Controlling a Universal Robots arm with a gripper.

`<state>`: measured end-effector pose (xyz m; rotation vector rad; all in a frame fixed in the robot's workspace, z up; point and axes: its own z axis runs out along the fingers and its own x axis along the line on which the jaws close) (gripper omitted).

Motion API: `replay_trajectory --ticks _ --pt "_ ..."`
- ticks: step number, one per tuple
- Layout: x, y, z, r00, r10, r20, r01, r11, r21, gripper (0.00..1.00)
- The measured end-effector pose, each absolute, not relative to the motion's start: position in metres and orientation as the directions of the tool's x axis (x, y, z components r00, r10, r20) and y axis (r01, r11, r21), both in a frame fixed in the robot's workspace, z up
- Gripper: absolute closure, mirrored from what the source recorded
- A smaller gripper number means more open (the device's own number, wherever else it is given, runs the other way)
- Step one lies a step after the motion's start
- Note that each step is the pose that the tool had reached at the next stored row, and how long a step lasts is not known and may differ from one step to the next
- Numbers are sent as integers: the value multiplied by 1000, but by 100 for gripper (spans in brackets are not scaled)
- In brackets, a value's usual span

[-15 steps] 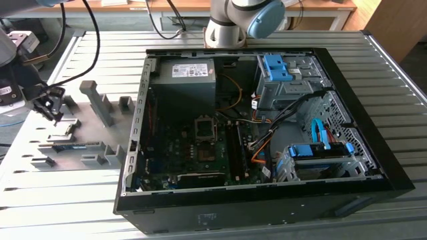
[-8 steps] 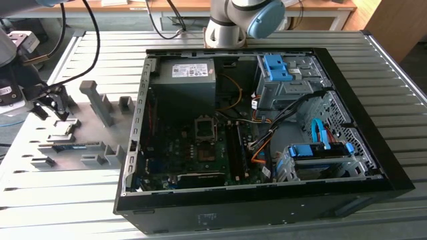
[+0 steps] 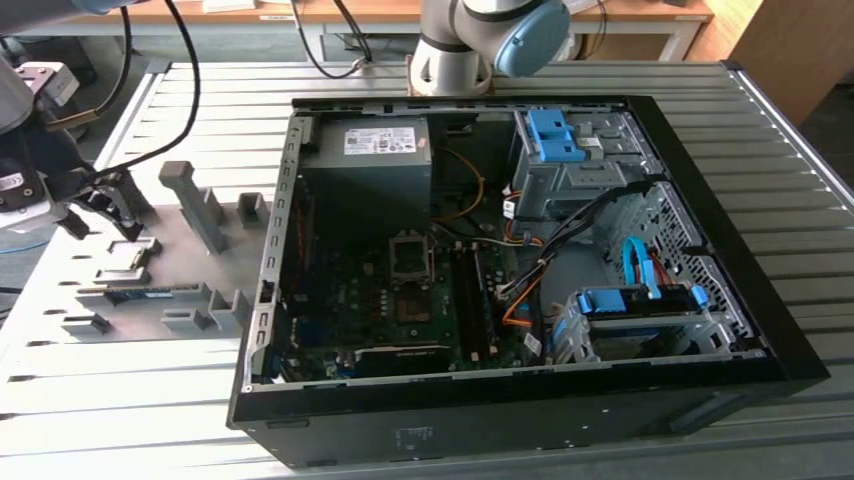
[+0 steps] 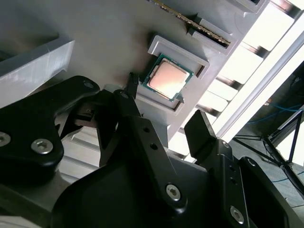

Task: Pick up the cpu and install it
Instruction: 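Pick up the cpu and move it towards the insertion slot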

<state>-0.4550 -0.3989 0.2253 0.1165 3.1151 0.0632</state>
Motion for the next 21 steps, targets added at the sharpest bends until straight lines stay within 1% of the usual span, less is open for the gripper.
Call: replay_trajectory --ticks 3,7,11,21 --pt "-455 -399 225 -997 75 -23 74 996 41 34" --pt "-455 -399 223 -998 61 -24 61 998 14 34" --pt "-455 -399 219 -1000 1 -23 0 1000 13 34" --pt "-456 -399 202 -1000 -3 -23 -3 1000 13 34"
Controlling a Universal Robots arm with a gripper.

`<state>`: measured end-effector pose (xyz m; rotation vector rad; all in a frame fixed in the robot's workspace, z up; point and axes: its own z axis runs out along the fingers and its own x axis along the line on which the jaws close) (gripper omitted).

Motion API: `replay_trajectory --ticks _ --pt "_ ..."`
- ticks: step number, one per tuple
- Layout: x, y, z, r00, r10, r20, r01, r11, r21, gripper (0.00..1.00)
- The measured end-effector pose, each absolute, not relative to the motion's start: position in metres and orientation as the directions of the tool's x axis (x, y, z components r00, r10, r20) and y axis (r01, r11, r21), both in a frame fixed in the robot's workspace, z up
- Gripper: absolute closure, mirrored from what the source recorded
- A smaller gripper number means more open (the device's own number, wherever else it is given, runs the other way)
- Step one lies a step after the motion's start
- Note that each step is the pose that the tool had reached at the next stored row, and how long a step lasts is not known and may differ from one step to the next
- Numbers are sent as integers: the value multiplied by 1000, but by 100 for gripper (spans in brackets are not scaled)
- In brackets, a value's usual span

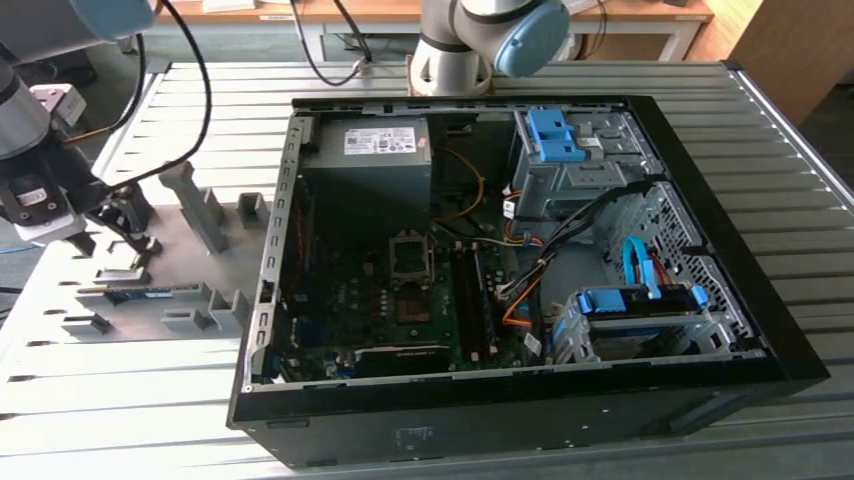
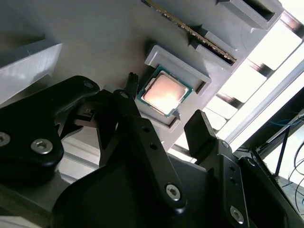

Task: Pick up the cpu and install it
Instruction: 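Pick up the cpu and move it towards the insertion slot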

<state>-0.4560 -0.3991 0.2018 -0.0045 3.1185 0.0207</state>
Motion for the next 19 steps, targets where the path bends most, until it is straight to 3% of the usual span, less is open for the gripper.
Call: replay_trajectory --ticks 19 --pt "-457 -400 181 -1000 -3 -23 -4 1000 13 34"
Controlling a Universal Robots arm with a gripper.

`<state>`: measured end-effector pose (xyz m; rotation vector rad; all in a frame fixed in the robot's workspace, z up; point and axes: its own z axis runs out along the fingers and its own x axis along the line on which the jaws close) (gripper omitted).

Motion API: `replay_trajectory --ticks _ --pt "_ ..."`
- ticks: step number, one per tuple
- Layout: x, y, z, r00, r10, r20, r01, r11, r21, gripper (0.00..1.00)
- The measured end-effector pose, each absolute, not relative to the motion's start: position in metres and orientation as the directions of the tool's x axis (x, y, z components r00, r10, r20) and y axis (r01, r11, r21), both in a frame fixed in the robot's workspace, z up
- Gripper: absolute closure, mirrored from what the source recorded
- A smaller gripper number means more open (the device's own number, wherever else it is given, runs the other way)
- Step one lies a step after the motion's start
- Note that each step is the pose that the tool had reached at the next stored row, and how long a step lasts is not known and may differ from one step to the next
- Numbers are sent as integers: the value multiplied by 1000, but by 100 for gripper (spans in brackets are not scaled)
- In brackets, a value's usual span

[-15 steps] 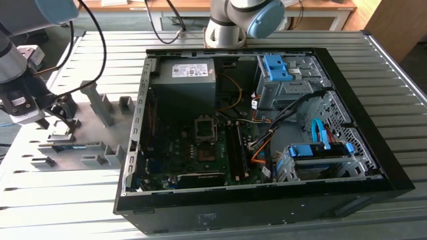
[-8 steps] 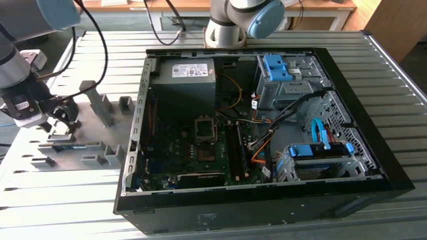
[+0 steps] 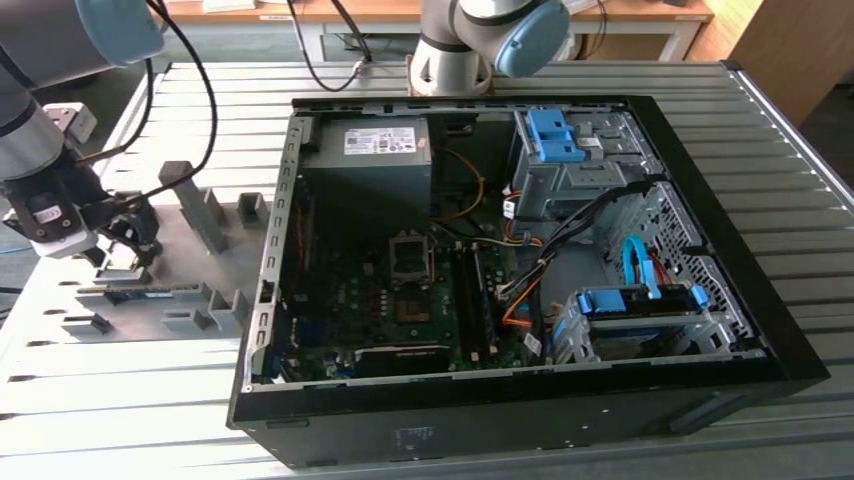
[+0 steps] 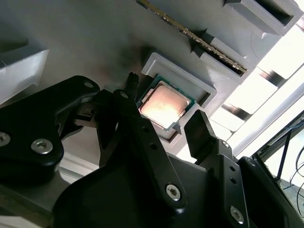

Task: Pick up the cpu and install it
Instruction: 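Pick up the cpu and move it towards the insertion slot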

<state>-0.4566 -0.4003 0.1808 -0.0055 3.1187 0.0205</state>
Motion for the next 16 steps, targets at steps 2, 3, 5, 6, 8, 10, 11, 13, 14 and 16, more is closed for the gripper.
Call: replay_trajectory --ticks 2,3,5,6,8,10,11,13,14,16 --pt "-456 -400 180 -1000 -3 -23 -4 1000 13 34" --pt "-457 -400 179 -1000 -3 -23 -4 1000 13 34" --pt "-457 -400 179 -1000 -3 -23 -4 1000 13 34" --pt "-457 -400 179 -1000 -3 -23 -4 1000 13 34" --pt "-457 -400 179 -1000 -3 -23 -4 1000 13 34" --pt "-457 -400 179 -1000 -3 -23 -4 1000 13 34" --pt "-457 -400 179 -1000 -3 -23 -4 1000 13 34" --pt "-457 -400 179 -1000 -3 -23 -4 1000 13 42" --pt "-457 -400 179 -1000 -3 -23 -4 1000 13 42" --pt "-457 -400 179 -1000 -3 -23 -4 1000 13 48"
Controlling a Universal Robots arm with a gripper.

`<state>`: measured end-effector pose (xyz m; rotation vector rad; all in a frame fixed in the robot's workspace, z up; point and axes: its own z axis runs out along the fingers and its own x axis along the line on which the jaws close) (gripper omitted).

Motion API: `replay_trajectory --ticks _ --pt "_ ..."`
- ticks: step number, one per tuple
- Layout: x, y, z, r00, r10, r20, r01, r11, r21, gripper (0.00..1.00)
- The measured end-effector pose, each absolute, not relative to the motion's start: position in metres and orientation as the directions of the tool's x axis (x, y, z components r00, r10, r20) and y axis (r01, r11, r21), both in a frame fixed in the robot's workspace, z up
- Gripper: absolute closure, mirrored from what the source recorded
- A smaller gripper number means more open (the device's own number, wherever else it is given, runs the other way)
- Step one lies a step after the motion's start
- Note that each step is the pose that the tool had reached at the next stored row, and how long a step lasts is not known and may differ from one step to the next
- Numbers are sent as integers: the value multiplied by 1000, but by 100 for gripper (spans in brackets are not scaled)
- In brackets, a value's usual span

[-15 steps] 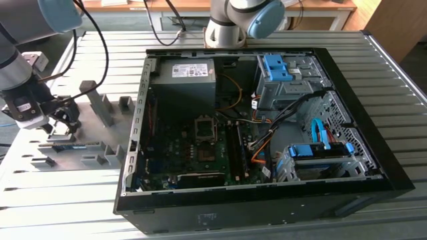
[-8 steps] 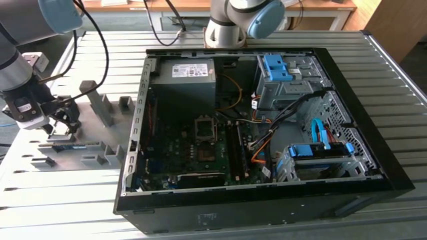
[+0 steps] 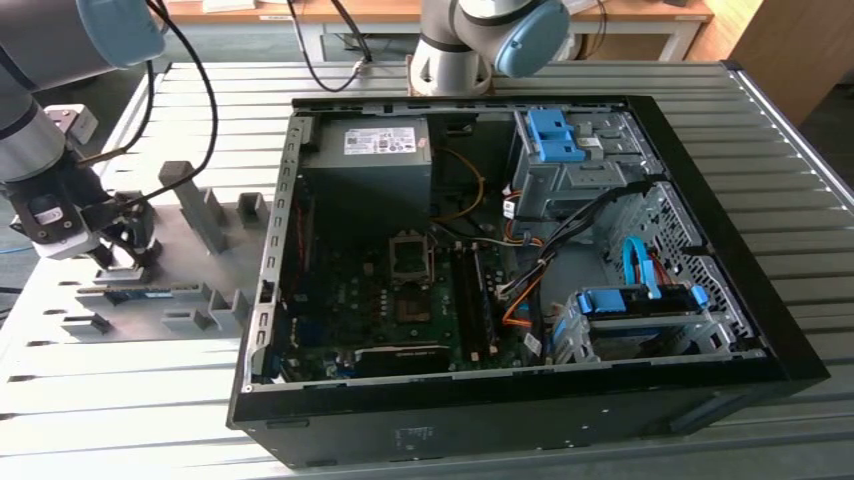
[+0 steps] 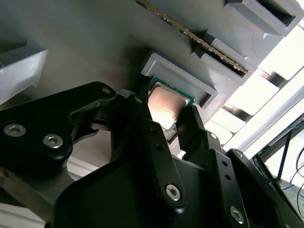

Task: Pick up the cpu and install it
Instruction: 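Pick up the cpu and move it towards the insertion slot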

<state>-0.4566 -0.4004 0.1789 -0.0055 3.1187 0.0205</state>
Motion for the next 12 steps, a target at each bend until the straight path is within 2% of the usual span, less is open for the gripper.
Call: replay_trajectory --ticks 1,2,12 --pt "-457 -400 179 -1000 -3 -23 -4 1000 13 48" --pt "-457 -400 179 -1000 -3 -23 -4 1000 13 53" --pt "-456 -400 179 -1000 -4 -23 -4 1000 8 53"
